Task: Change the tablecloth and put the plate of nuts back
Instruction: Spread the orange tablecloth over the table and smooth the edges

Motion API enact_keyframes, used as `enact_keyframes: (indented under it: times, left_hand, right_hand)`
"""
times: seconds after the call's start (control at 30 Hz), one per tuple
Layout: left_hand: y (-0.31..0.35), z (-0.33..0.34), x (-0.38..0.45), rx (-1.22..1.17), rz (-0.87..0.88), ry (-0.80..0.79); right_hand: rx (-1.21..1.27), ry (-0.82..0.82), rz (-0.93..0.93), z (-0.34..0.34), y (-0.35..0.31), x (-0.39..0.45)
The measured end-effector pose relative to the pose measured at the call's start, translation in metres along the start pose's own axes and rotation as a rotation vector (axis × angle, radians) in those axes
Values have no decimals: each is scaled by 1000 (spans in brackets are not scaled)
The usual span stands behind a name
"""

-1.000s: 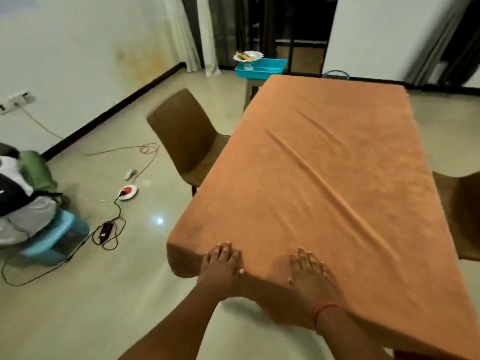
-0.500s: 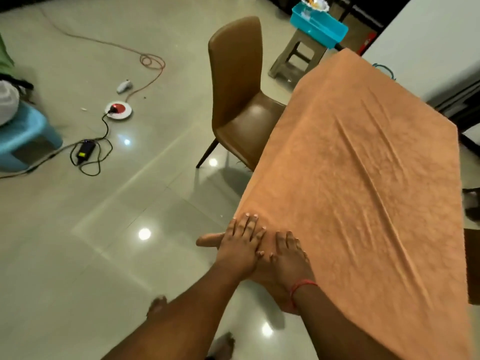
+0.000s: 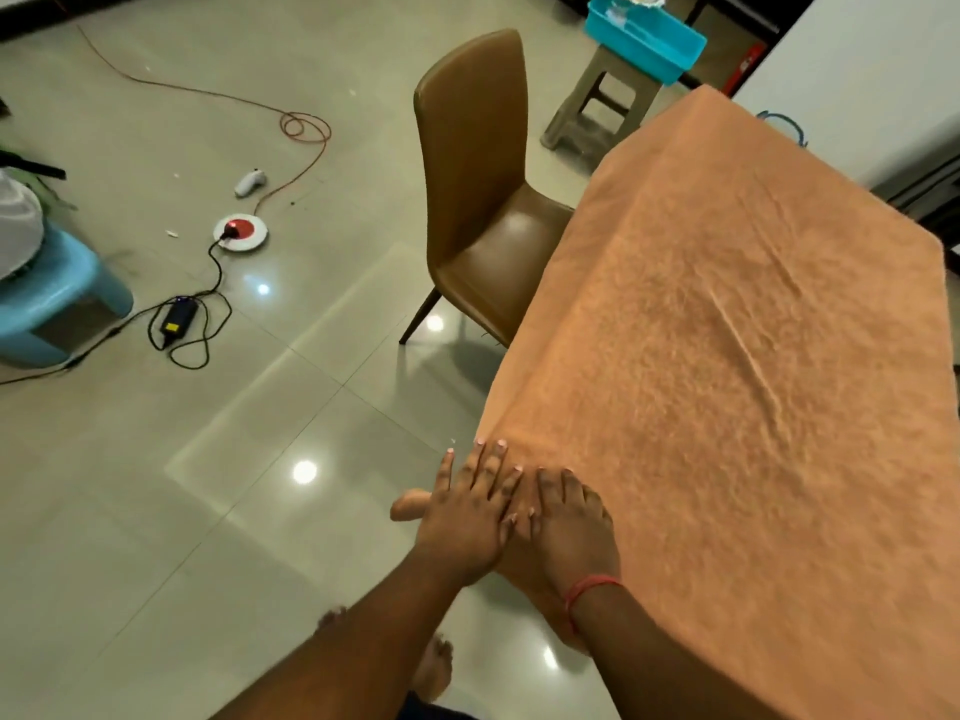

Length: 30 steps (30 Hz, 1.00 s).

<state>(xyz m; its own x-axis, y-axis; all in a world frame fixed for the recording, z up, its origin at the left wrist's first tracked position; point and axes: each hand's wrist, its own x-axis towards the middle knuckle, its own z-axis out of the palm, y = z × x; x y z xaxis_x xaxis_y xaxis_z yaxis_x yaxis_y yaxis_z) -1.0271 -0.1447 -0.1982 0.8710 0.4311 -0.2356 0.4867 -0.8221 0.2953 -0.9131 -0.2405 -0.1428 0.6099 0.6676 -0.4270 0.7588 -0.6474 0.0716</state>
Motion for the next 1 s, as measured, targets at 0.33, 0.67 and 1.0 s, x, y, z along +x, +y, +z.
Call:
enact_keyframes:
  times: [0.33, 0.67, 1.0]
  left_hand:
    - [-36, -35, 9, 146, 112, -61]
    - [-248, -128, 94, 272, -44, -207]
    - [-420, -228, 180, 277, 74, -222]
  right_hand:
    - [140, 88, -28, -20, -19, 20]
    - [200, -5, -113, -56, -146, 134]
    - [326, 0, -85, -148, -335, 272]
